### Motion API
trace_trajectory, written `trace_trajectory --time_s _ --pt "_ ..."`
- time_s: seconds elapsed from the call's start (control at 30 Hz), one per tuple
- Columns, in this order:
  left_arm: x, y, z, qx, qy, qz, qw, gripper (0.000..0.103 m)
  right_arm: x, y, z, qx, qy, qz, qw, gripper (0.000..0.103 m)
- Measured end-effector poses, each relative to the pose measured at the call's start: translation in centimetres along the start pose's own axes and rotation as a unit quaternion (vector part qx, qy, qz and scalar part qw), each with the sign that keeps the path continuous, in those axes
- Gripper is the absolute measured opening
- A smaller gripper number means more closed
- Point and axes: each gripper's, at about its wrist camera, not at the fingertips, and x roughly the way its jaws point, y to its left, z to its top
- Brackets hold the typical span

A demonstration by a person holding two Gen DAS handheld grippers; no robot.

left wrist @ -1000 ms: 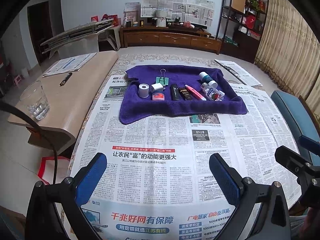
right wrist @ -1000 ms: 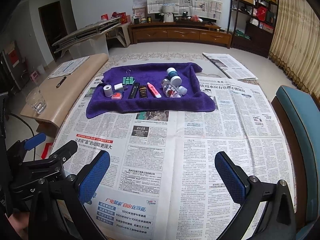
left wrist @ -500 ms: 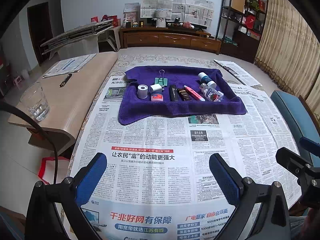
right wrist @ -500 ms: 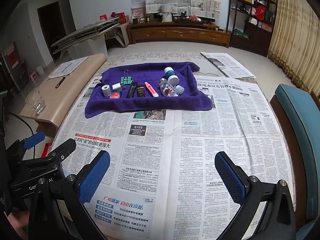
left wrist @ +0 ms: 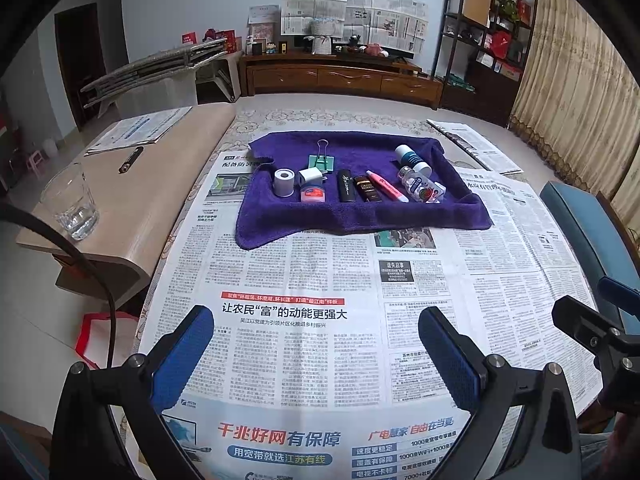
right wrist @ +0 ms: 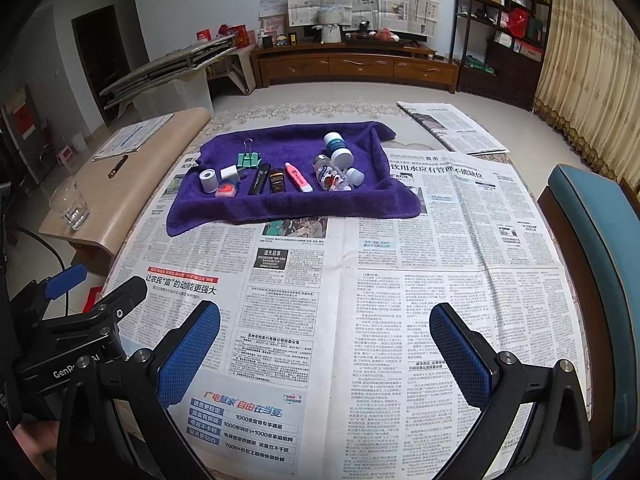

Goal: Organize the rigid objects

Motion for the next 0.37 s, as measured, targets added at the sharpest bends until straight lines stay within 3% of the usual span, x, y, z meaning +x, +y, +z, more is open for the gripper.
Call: trace_trajectory --time_s 0.37 --pt "-0.05 -0.19 -0.10 0.000 -0.007 0.002 1.0000 0.103 0.05 -0.24 0.00 0.002 0.000 0.003 1.000 0.103"
